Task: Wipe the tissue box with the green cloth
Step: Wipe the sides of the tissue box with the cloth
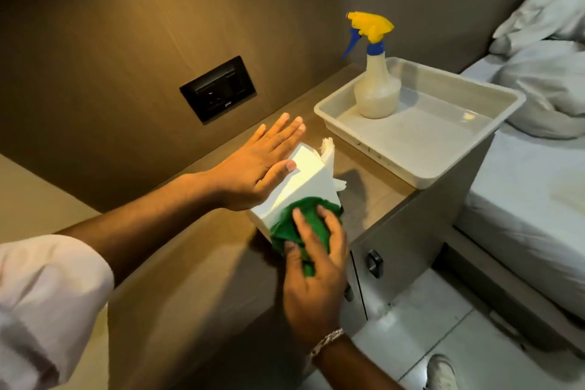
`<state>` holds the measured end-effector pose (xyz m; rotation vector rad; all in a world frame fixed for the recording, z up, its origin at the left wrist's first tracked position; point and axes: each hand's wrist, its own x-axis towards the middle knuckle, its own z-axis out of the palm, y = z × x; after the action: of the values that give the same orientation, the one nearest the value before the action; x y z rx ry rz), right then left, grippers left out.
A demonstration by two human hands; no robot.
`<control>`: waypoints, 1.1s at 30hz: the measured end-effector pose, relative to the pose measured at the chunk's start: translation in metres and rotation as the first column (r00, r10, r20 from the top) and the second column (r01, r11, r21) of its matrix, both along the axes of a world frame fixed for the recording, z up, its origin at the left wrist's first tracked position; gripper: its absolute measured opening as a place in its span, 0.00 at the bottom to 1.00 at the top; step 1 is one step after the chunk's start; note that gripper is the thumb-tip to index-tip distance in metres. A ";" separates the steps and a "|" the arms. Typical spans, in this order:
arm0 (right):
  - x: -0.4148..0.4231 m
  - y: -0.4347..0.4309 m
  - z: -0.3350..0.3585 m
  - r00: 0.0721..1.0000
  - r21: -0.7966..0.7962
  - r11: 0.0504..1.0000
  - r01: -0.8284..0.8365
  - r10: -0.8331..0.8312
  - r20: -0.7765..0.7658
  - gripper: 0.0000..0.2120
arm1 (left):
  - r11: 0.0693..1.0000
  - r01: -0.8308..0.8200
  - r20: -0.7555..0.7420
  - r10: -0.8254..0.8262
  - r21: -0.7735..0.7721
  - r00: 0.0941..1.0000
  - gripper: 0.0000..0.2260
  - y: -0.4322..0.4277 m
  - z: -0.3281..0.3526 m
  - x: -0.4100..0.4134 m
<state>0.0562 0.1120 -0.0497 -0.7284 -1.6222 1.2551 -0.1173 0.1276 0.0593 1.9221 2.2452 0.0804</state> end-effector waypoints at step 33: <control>0.040 -0.013 0.018 0.810 -0.020 0.810 -0.586 0.585 -0.041 0.20 | 0.999 -0.035 -0.069 0.035 0.007 0.997 0.28 -0.005 0.003 0.007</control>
<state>0.0962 0.0988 -0.0317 -0.2070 -1.8767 1.7178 -0.1107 0.1229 0.0625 1.9171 2.3250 0.0251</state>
